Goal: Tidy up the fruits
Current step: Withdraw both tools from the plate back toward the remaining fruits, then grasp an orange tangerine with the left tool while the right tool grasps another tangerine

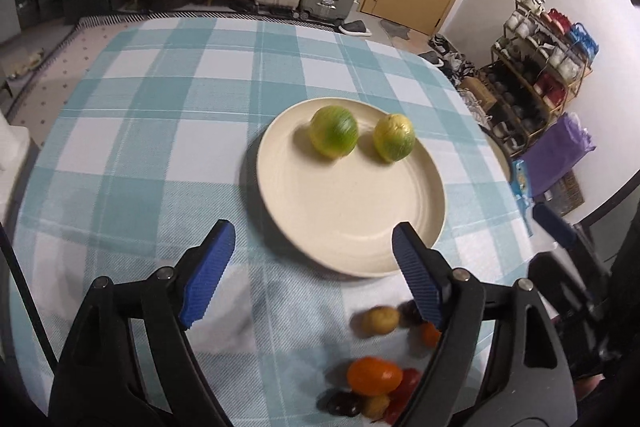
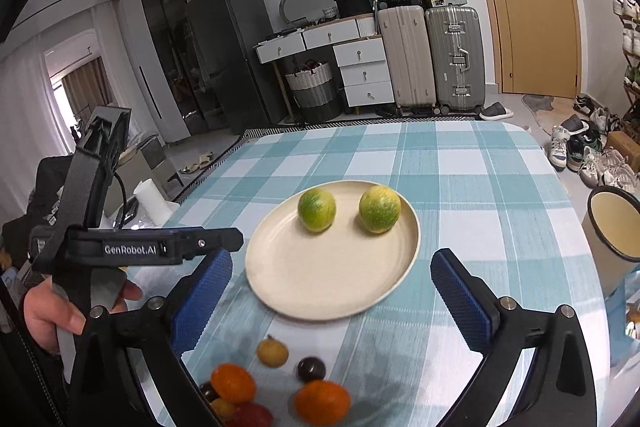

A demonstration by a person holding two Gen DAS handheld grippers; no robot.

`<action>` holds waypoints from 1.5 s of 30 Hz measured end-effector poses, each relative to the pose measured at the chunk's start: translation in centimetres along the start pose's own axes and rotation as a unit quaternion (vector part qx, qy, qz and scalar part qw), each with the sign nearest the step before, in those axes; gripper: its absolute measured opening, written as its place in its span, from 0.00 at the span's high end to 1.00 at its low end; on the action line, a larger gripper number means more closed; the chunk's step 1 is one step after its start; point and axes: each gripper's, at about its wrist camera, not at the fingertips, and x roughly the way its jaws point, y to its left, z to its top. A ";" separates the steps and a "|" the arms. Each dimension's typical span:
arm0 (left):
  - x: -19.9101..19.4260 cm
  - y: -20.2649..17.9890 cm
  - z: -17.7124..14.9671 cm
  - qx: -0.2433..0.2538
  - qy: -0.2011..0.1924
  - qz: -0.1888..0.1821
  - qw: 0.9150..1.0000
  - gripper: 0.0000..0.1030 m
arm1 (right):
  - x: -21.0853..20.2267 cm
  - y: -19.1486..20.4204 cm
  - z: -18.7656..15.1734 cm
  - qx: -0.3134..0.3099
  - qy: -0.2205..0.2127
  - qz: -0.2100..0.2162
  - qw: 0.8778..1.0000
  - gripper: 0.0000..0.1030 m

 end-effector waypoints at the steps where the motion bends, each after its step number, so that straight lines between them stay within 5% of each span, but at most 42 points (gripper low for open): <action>1: -0.3 -0.1 -0.4 0.003 -0.003 0.005 1.000 0.22 | -0.2 0.1 -0.2 0.001 -0.001 0.000 1.000 0.01; 23: -2.7 1.3 -7.9 0.006 -0.026 0.070 0.997 0.16 | -3.8 2.6 -5.0 0.003 -0.013 0.006 1.000 0.00; 32: -2.5 0.8 -10.2 0.017 -0.027 0.057 0.998 0.04 | -3.6 2.6 -7.3 0.004 0.005 -0.006 1.000 0.00; 45: -2.0 1.3 -11.3 0.023 -0.019 0.036 0.999 0.01 | -1.8 0.4 -9.2 0.048 0.045 -0.008 0.998 0.00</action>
